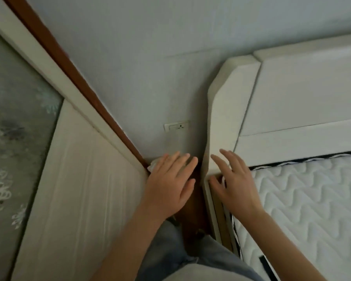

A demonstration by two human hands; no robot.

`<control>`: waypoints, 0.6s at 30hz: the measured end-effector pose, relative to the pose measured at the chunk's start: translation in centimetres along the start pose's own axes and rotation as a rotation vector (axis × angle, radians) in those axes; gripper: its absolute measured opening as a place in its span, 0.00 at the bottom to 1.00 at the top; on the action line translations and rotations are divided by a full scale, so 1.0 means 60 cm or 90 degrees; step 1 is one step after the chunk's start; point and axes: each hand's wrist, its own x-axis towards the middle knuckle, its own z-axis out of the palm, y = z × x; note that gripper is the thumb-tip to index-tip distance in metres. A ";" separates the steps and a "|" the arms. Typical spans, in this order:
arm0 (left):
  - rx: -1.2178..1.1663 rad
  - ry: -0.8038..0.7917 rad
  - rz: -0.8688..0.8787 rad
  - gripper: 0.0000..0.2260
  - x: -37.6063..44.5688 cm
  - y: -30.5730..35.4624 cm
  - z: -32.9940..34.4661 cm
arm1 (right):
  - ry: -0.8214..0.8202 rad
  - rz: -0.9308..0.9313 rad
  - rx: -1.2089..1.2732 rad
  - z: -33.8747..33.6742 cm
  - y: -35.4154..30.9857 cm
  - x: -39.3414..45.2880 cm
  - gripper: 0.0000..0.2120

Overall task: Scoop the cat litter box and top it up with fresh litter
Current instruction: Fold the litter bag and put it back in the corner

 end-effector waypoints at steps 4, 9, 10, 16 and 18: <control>-0.020 0.002 0.108 0.20 0.077 0.040 -0.004 | 0.059 0.089 -0.004 -0.050 0.044 -0.020 0.24; -0.060 -0.034 0.235 0.21 0.164 0.081 0.008 | 0.167 0.211 -0.032 -0.110 0.085 -0.030 0.23; -0.069 -0.042 0.261 0.21 0.180 0.087 0.012 | 0.180 0.241 -0.049 -0.119 0.091 -0.033 0.23; -0.106 -0.088 0.457 0.22 0.271 0.119 0.032 | 0.290 0.444 -0.121 -0.152 0.096 -0.069 0.24; -0.109 -0.090 0.519 0.22 0.301 0.137 0.042 | 0.325 0.509 -0.141 -0.156 0.092 -0.089 0.23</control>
